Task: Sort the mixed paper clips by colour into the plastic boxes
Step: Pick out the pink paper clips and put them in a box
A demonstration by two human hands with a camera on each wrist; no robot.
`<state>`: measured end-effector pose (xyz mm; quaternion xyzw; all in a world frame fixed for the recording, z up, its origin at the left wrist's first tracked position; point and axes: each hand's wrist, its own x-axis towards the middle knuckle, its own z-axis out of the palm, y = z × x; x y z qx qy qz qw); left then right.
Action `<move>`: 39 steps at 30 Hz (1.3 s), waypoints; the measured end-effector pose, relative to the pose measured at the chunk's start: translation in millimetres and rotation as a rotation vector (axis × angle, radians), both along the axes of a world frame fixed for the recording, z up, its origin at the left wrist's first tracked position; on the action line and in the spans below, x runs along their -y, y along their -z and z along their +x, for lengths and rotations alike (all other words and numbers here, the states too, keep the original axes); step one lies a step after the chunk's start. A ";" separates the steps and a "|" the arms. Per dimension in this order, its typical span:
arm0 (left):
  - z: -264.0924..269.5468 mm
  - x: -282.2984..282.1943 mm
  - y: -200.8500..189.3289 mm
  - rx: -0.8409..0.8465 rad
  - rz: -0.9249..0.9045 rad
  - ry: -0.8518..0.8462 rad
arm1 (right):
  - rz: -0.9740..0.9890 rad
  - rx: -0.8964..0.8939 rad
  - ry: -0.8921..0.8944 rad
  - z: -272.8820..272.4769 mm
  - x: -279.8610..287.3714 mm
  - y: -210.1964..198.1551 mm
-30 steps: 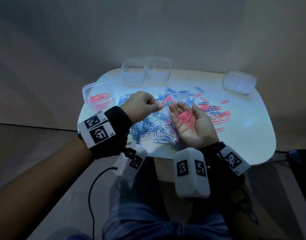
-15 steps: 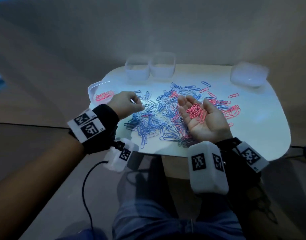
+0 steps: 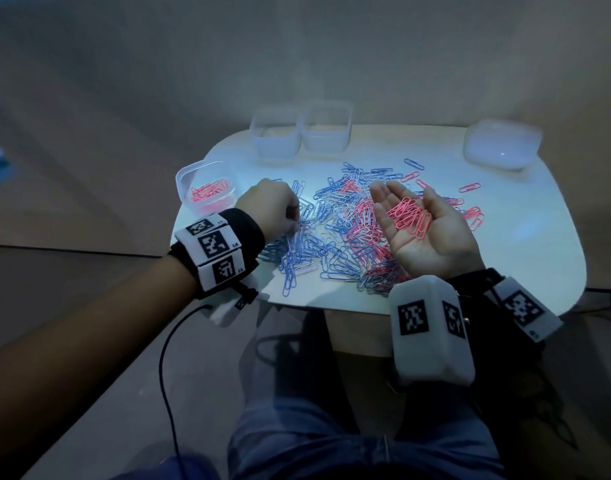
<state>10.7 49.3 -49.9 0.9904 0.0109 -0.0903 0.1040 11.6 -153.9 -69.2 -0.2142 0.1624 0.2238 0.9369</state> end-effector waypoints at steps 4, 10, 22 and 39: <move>-1.4 -2.9 0.9 0.020 -0.031 -0.014 | -0.008 -0.002 -0.001 -0.1 -0.7 0.1; -2.4 -8.0 -6.9 -0.012 -0.214 -0.089 | -0.018 -0.010 -0.028 -1.5 -8.8 1.9; -6.4 5.4 -35.9 -0.055 -0.495 -0.146 | -0.082 -0.041 -0.104 -6.6 -26.8 4.8; 4.6 4.4 -49.5 0.301 -0.459 -0.104 | 0.053 -0.176 -0.078 2.7 12.0 7.6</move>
